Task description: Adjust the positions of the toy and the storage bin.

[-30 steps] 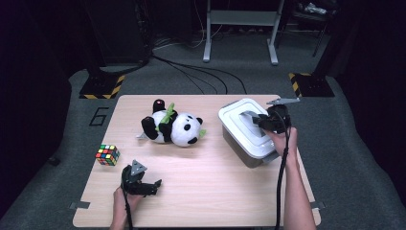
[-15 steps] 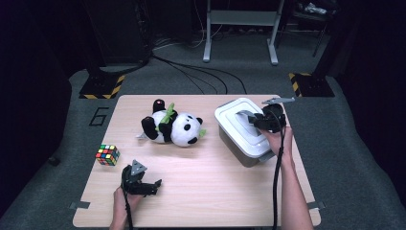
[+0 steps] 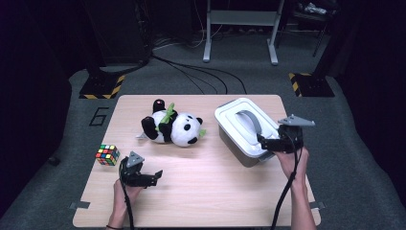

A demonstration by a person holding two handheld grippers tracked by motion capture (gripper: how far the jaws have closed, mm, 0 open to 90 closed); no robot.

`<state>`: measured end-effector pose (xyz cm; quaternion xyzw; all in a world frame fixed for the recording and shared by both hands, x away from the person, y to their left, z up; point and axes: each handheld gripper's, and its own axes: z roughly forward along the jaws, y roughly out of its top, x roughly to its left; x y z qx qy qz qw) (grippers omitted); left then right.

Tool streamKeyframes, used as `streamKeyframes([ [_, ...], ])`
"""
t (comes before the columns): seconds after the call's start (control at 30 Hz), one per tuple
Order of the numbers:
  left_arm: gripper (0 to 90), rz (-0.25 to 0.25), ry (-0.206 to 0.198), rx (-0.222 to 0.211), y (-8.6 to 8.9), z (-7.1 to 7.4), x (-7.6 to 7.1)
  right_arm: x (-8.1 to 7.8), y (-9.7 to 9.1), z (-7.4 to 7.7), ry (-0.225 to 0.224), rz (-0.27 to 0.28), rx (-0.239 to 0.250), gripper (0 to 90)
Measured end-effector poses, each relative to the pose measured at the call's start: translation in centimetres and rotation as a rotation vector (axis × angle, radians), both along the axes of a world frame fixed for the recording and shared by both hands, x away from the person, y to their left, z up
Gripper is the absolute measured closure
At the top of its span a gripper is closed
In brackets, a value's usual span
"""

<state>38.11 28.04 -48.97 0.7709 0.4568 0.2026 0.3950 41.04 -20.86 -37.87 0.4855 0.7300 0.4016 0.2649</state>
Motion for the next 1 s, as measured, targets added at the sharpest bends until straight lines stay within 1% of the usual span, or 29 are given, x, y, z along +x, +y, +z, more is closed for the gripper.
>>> streamKeyframes([
  [0.07,3.3,0.004,-0.024,0.0,-0.1,1.1,0.7,-1.6,0.0,-0.7,-0.01,-0.007,-0.004,1.1],
  [0.1,3.7,0.003,-0.029,-0.004,-0.1,1.5,1.0,-2.3,0.0,-1.1,-0.016,-0.018,-0.011,0.8],
  [0.13,3.9,0.004,-0.024,-0.009,-0.1,2.0,1.5,-2.9,-0.1,-1.5,-0.022,-0.019,-0.011,0.7],
  [0.23,4.4,0.004,-0.048,0.006,-0.3,3.3,2.7,-4.9,-0.2,-3.3,-0.024,-0.038,-0.012,0.0],
  [0.27,4.7,0.003,-0.05,0.01,-0.4,3.6,3.1,-5.4,-0.3,-3.9,-0.02,-0.04,-0.006,0.0],
  [0.3,4.9,0.009,-0.063,0.005,-0.5,4.1,3.7,-5.8,-0.4,-4.3,-0.02,-0.039,-0.006,0.0],
  [0.33,5.2,0.005,-0.063,0.009,-0.6,4.6,4.2,-6.3,-0.5,-5.1,-0.014,-0.041,-0.006,0.0],
  [0.37,5.4,0.01,-0.069,0.007,-0.8,5.0,4.7,-6.7,-0.5,-5.8,-0.004,-0.05,-0.001,0.0],
  [0.4,5.6,0.009,-0.074,0.011,-0.9,5.4,5.2,-7.0,-0.6,-6.5,0.007,-0.043,0.009,0.0],
  [0.43,5.5,0.001,-0.082,0.025,-1.1,6.0,5.9,-7.2,-0.6,-7.1,0.016,-0.042,0.018,0.0],
  [0.47,5.9,-0.001,-0.085,0.029,-1.3,6.3,6.3,-7.5,-0.6,-8.2,0.036,-0.041,0.014,0.0],
  [0.5,6.1,0.001,-0.101,0.04,-1.7,6.9,6.9,-7.6,-0.6,-8.8,0.045,-0.041,0.008,0.0],
  [0.53,6.6,-0.003,-0.106,0.044,-2.0,7.3,7.5,-7.6,-0.6,-9.7,0.064,-0.041,0.005,0.0],
  [0.6,6.4,-0.008,-0.1,0.046,-2.5,7.9,8.6,-7.6,-0.9,-11.0,0.078,-0.034,0.006,0.0],
  [0.63,6.2,-0.01,-0.095,0.053,-2.7,8.2,9.4,-7.6,-1.0,-11.4,0.086,-0.035,0.008,0.0],
  [0.67,5.5,-0.009,-0.087,0.058,-2.9,8.4,10.1,-7.5,-1.1,-12.0,0.102,-0.037,0.011,0.0],
  [0.73,4.3,-0.002,-0.072,0.057,-3.3,8.5,11.4,-7.4,-1.2,-12.7,0.107,-0.048,0.003,0.0],
  [0.77,4.2,-0.005,-0.057,0.059,-3.4,8.6,12.1,-7.4,-1.2,-13.0,0.111,-0.048,-0.01,0.0],
  [0.83,4.4,0.004,-0.05,0.063,-3.7,8.4,13.1,-7.2,-1.1,-13.5,0.122,-0.052,-0.033,0.0],
  [0.87,5.5,0.004,-0.046,0.067,-3.8,8.3,13.5,-7.1,-1.0,-13.8,0.126,-0.05,-0.043,0.0],
  [0.9,6.5,0.003,-0.033,0.068,-3.9,8.1,14.1,-7.0,-1.1,-13.9,0.122,-0.048,-0.049,0.0],
  [0.97,11.6,0.005,-0.024,0.085,-4.1,7.8,14.8,-6.9,-1.1,-14.2,0.125,-0.049,-0.044,0.0],
  [1.0,14.4,0.009,-0.034,0.094,-4.3,7.5,15.2,-6.9,-1.1,-14.3,0.124,-0.048,-0.051,0.0],
])
